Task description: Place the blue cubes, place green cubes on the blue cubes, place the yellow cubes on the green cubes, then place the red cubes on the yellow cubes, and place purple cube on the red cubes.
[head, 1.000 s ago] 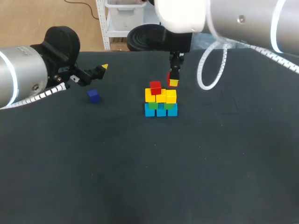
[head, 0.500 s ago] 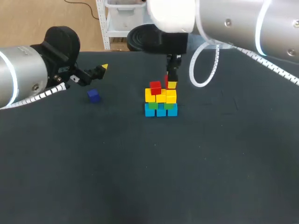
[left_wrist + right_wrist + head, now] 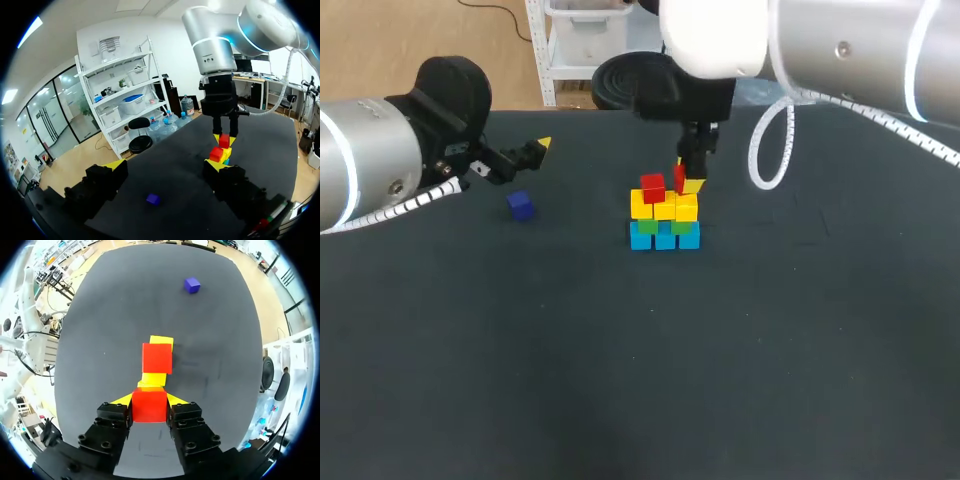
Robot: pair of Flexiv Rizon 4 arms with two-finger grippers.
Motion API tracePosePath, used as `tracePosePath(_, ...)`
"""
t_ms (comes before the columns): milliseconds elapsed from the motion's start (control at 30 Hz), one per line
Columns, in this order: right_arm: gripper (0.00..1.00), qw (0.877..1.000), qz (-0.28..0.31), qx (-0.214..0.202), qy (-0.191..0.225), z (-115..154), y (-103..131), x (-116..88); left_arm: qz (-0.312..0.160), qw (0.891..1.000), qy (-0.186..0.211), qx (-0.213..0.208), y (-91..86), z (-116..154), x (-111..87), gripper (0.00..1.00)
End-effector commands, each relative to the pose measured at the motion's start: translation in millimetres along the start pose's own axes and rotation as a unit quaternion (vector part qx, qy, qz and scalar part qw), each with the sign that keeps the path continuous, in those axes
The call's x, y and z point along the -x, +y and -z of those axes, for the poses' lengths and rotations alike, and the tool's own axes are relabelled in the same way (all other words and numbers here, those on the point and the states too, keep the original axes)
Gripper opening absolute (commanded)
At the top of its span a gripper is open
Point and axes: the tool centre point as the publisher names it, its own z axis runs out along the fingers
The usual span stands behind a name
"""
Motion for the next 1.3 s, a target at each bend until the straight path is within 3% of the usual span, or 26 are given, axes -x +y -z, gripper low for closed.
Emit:
tracePosePath(33,0.0,1.0,0.002,-0.002,0.002,0.3,0.5,1.4,0.0,1.0,-0.002,0.003,-1.2,-1.6,-0.4,1.0)
tracePosePath(1300,0.0,1.0,-0.001,0.005,-0.013,-11.5,1.3,8.9,0.0,1.0,-0.002,0.003,-1.2,-1.6,-0.4,1.0)
